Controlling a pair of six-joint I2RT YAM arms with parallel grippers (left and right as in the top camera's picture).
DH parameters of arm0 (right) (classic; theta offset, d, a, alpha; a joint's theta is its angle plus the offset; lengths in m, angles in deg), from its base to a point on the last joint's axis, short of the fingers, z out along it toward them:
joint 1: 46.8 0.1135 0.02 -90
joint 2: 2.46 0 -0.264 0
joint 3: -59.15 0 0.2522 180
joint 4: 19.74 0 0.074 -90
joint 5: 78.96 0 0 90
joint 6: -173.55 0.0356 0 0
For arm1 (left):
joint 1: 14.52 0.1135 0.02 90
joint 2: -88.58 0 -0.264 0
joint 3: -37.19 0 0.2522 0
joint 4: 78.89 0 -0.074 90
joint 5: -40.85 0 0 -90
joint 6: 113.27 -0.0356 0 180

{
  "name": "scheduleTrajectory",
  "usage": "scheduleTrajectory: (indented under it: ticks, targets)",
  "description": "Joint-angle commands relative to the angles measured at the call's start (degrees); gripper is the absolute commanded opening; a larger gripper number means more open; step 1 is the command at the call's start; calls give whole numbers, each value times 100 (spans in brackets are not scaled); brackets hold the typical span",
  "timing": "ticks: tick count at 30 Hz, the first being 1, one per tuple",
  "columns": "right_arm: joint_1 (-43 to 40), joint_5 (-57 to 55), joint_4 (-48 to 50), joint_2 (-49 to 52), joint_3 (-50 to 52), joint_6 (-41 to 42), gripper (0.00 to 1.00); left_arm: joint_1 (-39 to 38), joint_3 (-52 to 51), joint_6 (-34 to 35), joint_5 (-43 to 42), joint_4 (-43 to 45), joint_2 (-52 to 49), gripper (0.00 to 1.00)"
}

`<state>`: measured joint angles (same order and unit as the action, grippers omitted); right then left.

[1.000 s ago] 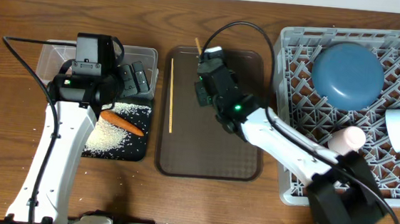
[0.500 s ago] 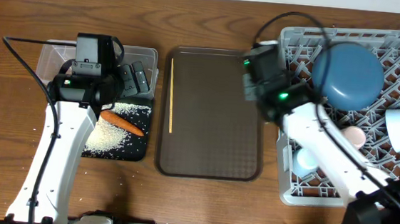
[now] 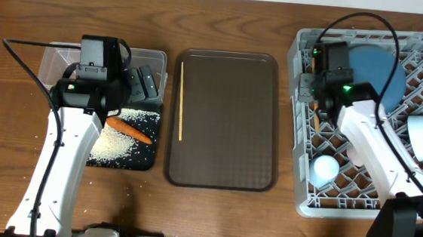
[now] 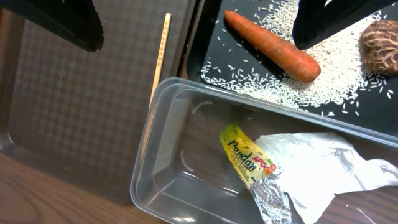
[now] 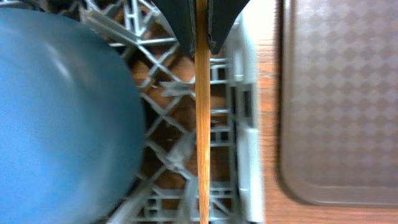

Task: Sort waste into correct bins and load items into the dishwasher rack
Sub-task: 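Lift the chopstick and carry it right to the dish rack, then lower the chopstick into the rack's left edge and open the right gripper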

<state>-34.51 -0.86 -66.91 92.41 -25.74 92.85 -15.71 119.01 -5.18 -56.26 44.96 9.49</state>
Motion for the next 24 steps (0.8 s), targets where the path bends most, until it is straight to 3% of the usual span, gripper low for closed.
scheduleTrajectory:
  ticks: [1, 24]
  targets:
    - [-238, 254, -28, -79, -4, -271, 1, 11, -33, -24, 28, -17, -28, 98]
    - [-339, 531, 229, 651, 7, -319, 1, 11, -33, -24, 26, -17, -28, 98]
